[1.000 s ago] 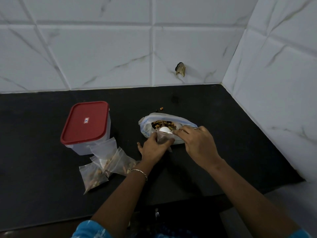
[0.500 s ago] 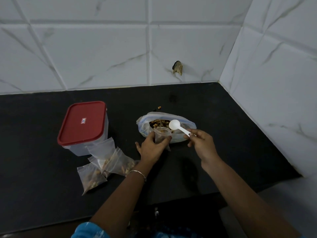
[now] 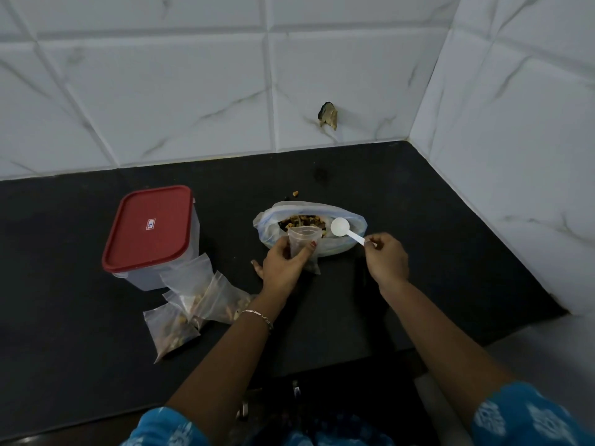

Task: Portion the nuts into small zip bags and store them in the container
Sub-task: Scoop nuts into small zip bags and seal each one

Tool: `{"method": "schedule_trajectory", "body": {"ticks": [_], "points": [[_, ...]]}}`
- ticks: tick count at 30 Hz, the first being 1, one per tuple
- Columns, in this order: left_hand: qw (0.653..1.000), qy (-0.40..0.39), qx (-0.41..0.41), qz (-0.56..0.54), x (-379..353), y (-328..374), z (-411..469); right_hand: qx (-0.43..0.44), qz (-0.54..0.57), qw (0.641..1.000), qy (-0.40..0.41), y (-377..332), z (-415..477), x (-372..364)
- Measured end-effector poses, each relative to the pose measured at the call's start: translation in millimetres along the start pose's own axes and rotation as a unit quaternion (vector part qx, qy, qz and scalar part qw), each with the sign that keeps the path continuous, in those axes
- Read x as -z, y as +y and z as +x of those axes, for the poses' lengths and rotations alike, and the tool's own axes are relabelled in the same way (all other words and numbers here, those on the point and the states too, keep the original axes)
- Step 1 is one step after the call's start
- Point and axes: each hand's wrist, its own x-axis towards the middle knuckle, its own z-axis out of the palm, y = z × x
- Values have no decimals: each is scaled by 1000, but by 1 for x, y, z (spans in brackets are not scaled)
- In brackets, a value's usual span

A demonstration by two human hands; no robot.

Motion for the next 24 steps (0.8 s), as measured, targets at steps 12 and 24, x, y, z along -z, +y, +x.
{"method": "schedule_trajectory", "body": {"ticks": [12, 24], "points": [[999, -19, 3, -32, 16, -10, -10, 37, -47, 998, 16, 20, 0, -2], [992, -60, -14, -114, 25, -3, -17, 397, -161, 892, -142, -36, -32, -6]]}}
